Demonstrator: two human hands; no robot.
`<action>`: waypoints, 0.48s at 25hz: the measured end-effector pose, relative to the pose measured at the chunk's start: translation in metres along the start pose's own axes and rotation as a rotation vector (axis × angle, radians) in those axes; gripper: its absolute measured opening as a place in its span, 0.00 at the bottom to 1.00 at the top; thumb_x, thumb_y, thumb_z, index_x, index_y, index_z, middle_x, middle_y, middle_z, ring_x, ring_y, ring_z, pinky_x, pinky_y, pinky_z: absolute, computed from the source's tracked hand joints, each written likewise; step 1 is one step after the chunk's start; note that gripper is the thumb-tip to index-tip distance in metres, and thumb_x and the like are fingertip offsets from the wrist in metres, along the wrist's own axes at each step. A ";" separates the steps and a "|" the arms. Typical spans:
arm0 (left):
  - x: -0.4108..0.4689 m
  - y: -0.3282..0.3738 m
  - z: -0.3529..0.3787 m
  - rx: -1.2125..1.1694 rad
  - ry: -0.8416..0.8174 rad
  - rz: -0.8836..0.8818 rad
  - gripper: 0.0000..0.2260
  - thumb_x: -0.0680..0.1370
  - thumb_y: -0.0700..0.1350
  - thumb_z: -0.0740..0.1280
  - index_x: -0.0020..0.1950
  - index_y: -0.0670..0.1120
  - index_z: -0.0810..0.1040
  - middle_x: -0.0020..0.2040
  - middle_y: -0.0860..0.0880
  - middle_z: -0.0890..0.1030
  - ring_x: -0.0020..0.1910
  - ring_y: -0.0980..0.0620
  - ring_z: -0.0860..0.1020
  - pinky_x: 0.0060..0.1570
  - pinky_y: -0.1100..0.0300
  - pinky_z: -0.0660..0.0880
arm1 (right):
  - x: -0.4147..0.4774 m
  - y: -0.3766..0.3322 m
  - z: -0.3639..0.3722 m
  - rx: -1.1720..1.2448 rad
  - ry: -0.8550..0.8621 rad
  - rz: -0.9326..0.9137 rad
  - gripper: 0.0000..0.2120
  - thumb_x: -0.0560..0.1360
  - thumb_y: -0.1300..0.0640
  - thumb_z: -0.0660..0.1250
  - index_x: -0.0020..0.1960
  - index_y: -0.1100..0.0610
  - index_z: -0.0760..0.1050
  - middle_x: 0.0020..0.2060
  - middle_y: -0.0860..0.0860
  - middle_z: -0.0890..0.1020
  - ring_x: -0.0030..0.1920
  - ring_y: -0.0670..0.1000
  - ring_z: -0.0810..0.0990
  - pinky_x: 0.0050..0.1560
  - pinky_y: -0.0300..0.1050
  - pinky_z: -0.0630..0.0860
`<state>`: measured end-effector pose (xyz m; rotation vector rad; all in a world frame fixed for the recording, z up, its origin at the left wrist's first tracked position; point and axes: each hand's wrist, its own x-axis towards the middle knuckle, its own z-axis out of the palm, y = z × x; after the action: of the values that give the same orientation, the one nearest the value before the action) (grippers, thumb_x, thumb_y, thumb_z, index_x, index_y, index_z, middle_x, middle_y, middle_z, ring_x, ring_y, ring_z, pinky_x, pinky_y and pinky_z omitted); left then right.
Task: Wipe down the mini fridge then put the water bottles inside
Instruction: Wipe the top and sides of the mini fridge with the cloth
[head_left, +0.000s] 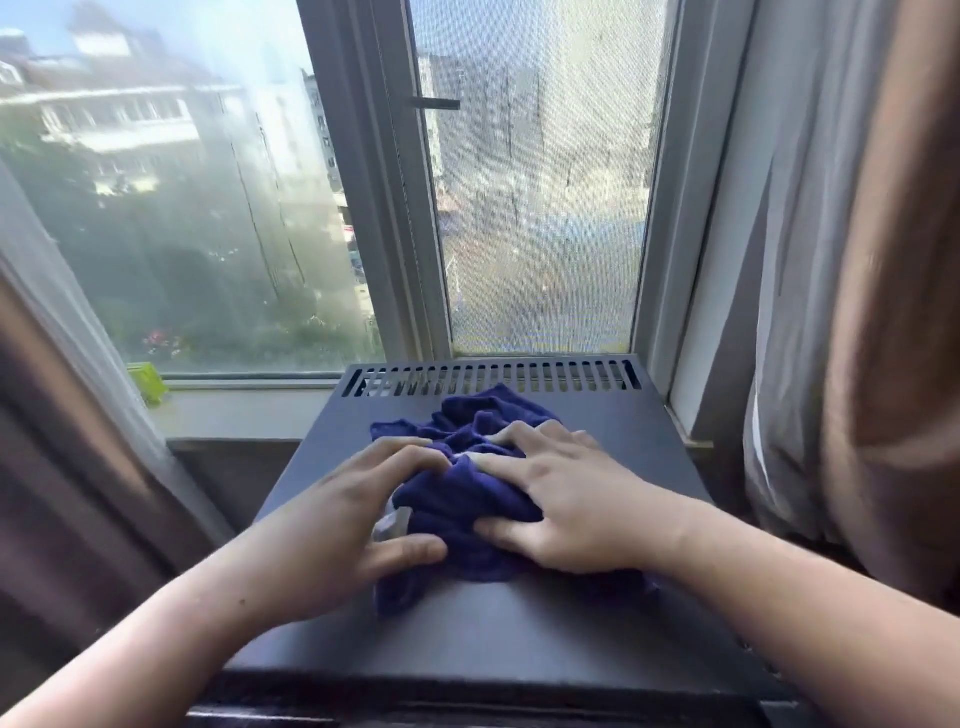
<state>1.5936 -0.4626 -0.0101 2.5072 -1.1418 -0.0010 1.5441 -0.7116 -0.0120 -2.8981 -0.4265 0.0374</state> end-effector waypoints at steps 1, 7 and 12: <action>-0.002 0.006 0.003 -0.015 -0.005 0.008 0.25 0.73 0.67 0.69 0.66 0.77 0.62 0.70 0.80 0.61 0.69 0.80 0.61 0.63 0.83 0.55 | -0.010 0.000 0.001 0.006 0.022 -0.004 0.30 0.74 0.28 0.55 0.74 0.35 0.60 0.68 0.43 0.68 0.67 0.54 0.68 0.69 0.55 0.64; 0.031 0.036 0.029 -0.082 -0.025 0.097 0.28 0.77 0.59 0.72 0.74 0.66 0.64 0.73 0.67 0.68 0.70 0.73 0.65 0.68 0.79 0.56 | -0.057 0.034 0.002 -0.015 0.137 0.121 0.37 0.70 0.22 0.52 0.76 0.34 0.62 0.73 0.41 0.61 0.75 0.52 0.62 0.76 0.51 0.61; 0.079 0.052 0.048 -0.002 -0.042 0.120 0.31 0.80 0.61 0.67 0.80 0.59 0.59 0.81 0.50 0.61 0.81 0.50 0.57 0.79 0.58 0.55 | -0.048 0.075 -0.005 -0.007 0.043 0.279 0.42 0.67 0.21 0.50 0.79 0.33 0.56 0.85 0.53 0.47 0.84 0.59 0.44 0.82 0.58 0.47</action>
<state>1.6006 -0.5675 -0.0246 2.4432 -1.3071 -0.0224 1.5197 -0.7963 -0.0234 -2.9362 -0.0122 0.0165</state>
